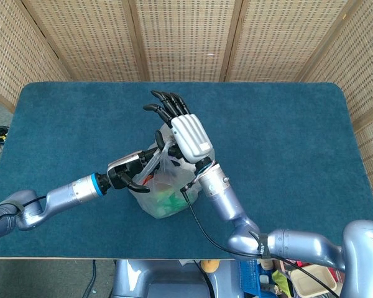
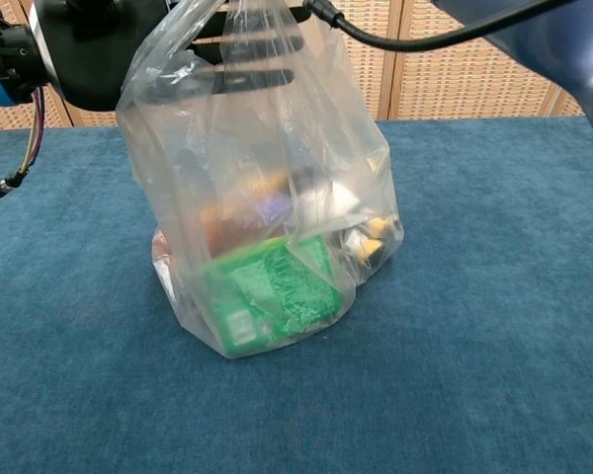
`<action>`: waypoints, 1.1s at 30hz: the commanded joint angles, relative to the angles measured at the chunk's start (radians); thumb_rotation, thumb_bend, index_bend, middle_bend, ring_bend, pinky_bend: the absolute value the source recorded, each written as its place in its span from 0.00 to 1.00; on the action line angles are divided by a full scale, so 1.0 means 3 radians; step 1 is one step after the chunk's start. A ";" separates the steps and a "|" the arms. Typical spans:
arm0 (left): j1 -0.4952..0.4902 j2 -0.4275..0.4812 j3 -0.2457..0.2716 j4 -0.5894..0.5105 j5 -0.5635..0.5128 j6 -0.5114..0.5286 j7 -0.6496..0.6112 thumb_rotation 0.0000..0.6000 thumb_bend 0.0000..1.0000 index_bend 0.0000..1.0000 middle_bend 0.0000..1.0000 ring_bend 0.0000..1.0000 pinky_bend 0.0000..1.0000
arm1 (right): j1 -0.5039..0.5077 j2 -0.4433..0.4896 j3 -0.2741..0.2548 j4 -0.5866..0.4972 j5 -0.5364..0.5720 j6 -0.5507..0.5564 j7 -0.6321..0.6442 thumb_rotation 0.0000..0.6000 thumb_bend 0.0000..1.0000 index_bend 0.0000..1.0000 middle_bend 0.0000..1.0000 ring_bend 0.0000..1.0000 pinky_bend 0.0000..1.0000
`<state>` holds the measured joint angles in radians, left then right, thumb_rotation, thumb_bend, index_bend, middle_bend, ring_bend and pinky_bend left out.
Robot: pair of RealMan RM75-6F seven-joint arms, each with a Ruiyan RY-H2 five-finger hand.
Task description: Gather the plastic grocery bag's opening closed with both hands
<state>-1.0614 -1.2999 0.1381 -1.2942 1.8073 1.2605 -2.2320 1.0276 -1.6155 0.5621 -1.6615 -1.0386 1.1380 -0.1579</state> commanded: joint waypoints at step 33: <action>-0.0172 -0.0151 -0.0341 -0.0561 -0.0325 -0.0539 0.0858 1.00 0.06 0.12 0.07 0.14 0.17 | 0.0337 0.0075 0.0064 -0.0106 0.0317 -0.0065 -0.0314 1.00 0.64 0.21 0.09 0.00 0.00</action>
<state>-1.1120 -1.3442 0.0373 -1.4589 1.7109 1.1018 -1.9781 1.1271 -1.5935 0.5809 -1.6950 -0.9429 1.1164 -0.2499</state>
